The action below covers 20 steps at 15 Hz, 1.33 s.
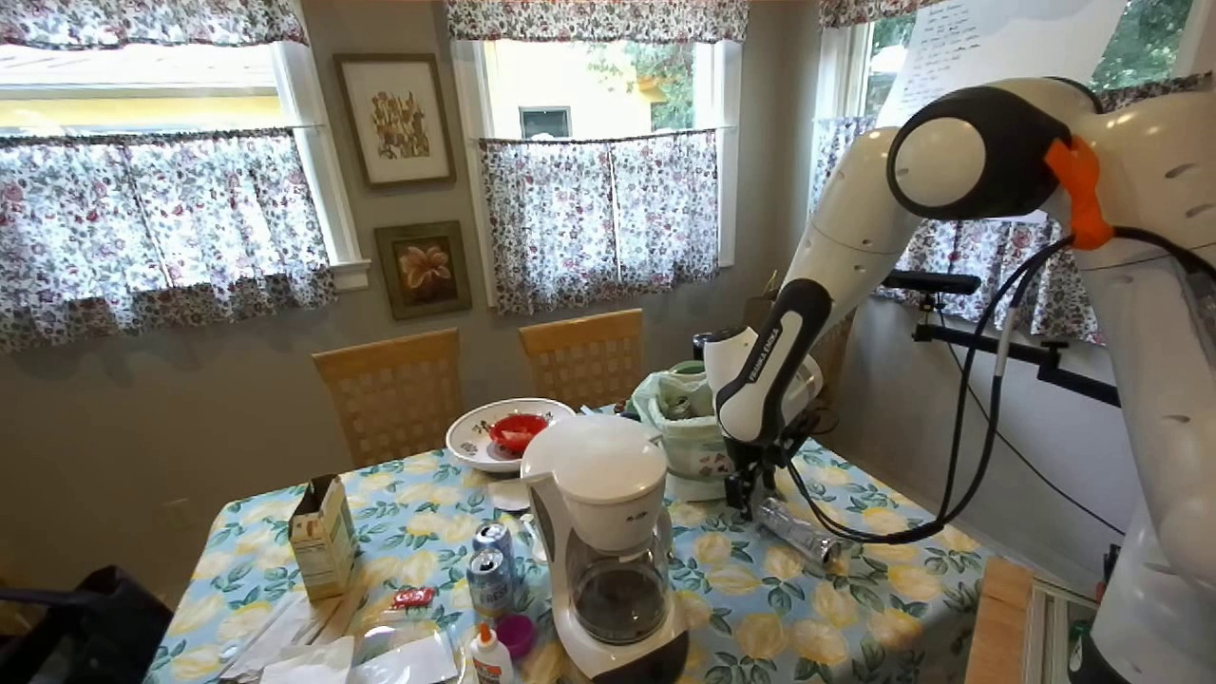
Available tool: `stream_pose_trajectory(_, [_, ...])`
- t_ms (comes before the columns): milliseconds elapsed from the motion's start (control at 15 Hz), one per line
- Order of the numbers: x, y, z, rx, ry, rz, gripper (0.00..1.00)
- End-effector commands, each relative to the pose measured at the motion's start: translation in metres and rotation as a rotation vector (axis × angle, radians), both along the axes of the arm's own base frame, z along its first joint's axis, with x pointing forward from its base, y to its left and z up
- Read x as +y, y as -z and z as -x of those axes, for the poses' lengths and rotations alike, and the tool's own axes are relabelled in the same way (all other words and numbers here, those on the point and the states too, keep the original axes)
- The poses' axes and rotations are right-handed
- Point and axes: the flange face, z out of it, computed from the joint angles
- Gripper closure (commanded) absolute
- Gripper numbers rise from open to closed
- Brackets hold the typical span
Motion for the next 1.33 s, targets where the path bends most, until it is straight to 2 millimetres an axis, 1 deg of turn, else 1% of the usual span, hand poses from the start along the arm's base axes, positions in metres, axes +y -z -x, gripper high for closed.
stream_pose_trajectory(0, [0.001,-0.043,-0.014,-0.084,0.010,-0.017,0.00])
stream_pose_trajectory(200, [0.003,-0.100,-0.021,-0.146,0.070,-0.041,0.00])
stream_pose_trajectory(333, [-0.001,-0.140,-0.026,-0.200,0.104,-0.041,0.00])
stream_pose_trajectory(400, [-0.007,-0.162,-0.030,-0.245,0.127,-0.033,0.00])
stream_pose_trajectory(533, [-0.022,-0.200,-0.038,-0.330,0.169,-0.014,0.00])
stream_pose_trajectory(600, [-0.033,-0.214,-0.044,-0.385,0.190,0.007,0.00])
stream_pose_trajectory(667, [-0.044,-0.222,-0.050,-0.422,0.206,0.017,0.00])
stream_pose_trajectory(733, [-0.052,-0.228,-0.054,-0.435,0.213,0.021,0.00])
stream_pose_trajectory(867, [-0.071,-0.227,-0.062,-0.466,0.216,0.048,0.00])
stream_pose_trajectory(933, [-0.079,-0.222,-0.066,-0.480,0.214,0.056,0.00])
stream_pose_trajectory(1067, [-0.089,-0.210,-0.072,-0.499,0.209,0.072,0.00])
stream_pose_trajectory(1267, [-0.092,-0.180,-0.081,-0.508,0.174,0.083,0.00])
